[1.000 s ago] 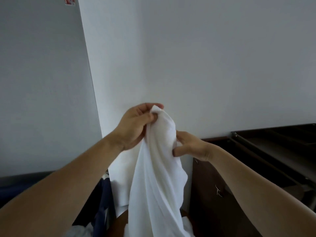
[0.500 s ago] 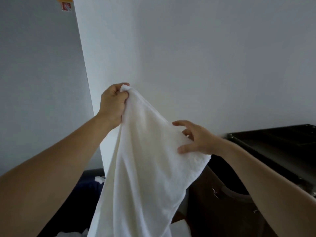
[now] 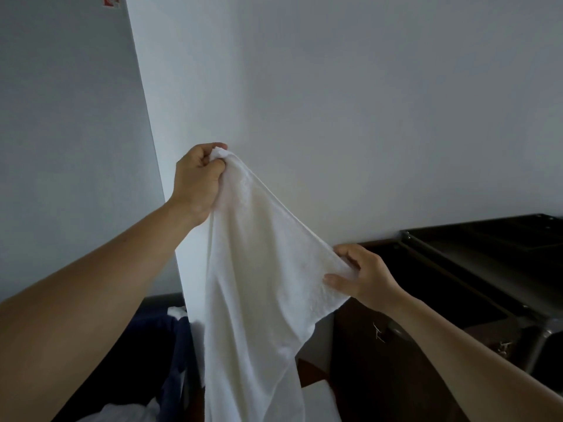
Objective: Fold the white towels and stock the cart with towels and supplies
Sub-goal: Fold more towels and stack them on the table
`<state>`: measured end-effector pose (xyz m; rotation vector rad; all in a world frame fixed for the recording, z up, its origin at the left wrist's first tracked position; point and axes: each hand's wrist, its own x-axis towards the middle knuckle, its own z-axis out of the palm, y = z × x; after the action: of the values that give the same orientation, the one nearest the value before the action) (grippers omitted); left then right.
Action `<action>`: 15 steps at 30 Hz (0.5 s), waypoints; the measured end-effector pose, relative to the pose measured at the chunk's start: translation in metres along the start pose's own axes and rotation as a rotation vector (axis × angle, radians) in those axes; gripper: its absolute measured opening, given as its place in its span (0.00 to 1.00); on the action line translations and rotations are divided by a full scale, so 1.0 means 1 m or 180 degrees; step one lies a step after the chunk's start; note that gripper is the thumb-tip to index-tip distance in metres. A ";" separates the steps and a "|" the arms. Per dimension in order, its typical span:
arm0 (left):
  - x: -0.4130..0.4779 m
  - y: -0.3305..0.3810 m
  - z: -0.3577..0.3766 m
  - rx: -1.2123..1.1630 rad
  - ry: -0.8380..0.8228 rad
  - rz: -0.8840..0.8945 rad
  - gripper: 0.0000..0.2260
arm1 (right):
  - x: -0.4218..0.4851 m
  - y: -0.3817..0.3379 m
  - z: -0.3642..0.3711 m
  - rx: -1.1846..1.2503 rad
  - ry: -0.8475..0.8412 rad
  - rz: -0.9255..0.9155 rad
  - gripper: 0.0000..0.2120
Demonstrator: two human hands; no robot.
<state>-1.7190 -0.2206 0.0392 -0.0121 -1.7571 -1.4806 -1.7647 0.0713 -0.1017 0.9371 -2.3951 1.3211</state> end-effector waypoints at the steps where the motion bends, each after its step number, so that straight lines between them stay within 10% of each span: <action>1: 0.002 0.000 -0.002 -0.0023 0.0020 -0.0019 0.14 | -0.002 0.004 -0.001 -0.0093 -0.0046 -0.0010 0.14; 15: -0.001 0.003 -0.022 -0.0068 0.0125 -0.0115 0.13 | -0.016 0.010 -0.012 -0.0069 -0.0275 0.0134 0.18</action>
<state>-1.7044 -0.2375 0.0404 0.0376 -1.7183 -1.5154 -1.7598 0.0912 -0.1096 0.9617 -2.5018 1.2915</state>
